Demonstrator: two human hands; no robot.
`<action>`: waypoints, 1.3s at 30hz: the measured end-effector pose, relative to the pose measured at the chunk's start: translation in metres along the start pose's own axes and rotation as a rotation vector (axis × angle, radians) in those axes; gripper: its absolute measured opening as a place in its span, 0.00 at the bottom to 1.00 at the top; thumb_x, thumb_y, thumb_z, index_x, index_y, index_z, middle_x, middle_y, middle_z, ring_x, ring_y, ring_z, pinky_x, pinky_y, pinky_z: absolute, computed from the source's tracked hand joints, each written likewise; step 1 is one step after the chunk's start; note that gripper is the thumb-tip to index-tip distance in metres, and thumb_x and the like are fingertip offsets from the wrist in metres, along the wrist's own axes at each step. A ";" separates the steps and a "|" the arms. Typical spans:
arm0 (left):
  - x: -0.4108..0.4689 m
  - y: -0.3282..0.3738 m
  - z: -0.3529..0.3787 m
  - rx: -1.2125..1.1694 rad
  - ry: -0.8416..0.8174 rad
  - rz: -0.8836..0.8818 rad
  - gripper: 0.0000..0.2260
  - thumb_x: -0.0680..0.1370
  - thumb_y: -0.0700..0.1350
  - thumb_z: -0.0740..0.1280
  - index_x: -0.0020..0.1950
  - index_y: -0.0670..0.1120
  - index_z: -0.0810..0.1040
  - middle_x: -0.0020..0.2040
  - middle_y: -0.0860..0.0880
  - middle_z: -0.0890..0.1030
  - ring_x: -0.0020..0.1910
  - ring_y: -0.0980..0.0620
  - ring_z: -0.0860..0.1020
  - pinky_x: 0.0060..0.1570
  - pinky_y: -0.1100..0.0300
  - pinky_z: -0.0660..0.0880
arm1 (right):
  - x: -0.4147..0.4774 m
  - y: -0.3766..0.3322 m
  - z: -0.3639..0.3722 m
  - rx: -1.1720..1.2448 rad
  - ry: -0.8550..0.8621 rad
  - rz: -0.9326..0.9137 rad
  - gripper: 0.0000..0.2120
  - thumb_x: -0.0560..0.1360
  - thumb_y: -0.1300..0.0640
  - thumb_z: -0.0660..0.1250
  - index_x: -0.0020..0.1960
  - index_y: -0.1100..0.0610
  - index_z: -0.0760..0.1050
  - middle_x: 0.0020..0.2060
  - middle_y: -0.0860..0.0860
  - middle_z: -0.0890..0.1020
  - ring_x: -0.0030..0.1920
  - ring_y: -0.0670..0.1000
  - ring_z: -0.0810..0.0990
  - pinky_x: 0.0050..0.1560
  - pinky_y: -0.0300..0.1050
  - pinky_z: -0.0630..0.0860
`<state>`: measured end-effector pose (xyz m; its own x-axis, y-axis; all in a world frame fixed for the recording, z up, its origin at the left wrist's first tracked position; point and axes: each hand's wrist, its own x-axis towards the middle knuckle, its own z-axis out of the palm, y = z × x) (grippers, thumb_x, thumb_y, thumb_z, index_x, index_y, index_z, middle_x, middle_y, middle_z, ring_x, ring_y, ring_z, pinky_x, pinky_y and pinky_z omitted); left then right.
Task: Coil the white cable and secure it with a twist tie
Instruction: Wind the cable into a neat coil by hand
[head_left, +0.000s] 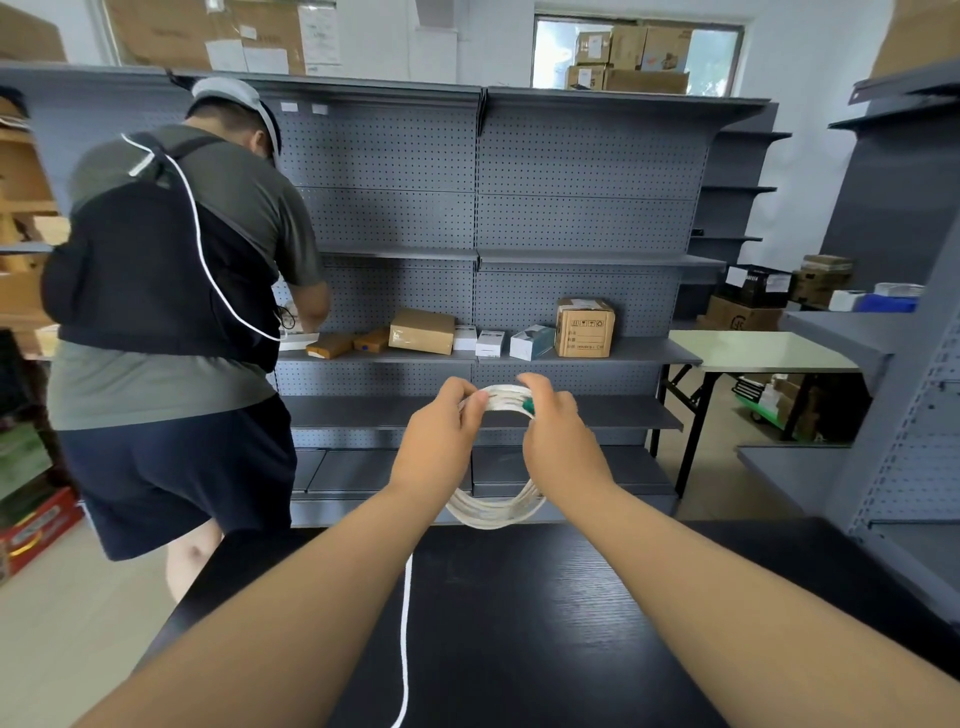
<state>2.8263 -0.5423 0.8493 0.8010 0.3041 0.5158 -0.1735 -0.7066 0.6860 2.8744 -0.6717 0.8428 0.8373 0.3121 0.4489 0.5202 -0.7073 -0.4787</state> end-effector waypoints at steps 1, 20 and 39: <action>0.000 0.002 -0.001 0.050 -0.022 0.033 0.10 0.80 0.52 0.57 0.49 0.47 0.71 0.33 0.50 0.75 0.35 0.47 0.73 0.34 0.54 0.68 | 0.000 -0.001 -0.001 -0.067 -0.018 -0.037 0.27 0.76 0.66 0.55 0.70 0.47 0.56 0.54 0.56 0.67 0.37 0.59 0.71 0.37 0.49 0.67; 0.004 0.000 -0.006 -0.137 -0.130 -0.331 0.25 0.73 0.65 0.61 0.45 0.42 0.77 0.35 0.50 0.78 0.34 0.51 0.75 0.34 0.59 0.68 | -0.001 0.001 0.002 -0.010 -0.006 0.099 0.17 0.75 0.67 0.50 0.59 0.52 0.59 0.44 0.55 0.64 0.30 0.54 0.66 0.28 0.45 0.58; 0.008 0.006 0.001 -0.018 0.001 -0.040 0.18 0.77 0.58 0.62 0.40 0.44 0.70 0.29 0.51 0.69 0.30 0.51 0.67 0.29 0.57 0.62 | 0.006 0.004 -0.004 0.066 -0.046 0.002 0.17 0.76 0.64 0.56 0.64 0.54 0.63 0.54 0.58 0.71 0.46 0.62 0.74 0.44 0.53 0.72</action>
<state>2.8321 -0.5447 0.8566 0.8070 0.3323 0.4882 -0.1520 -0.6820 0.7154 2.8812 -0.6757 0.8467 0.8447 0.3406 0.4129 0.5268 -0.6654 -0.5289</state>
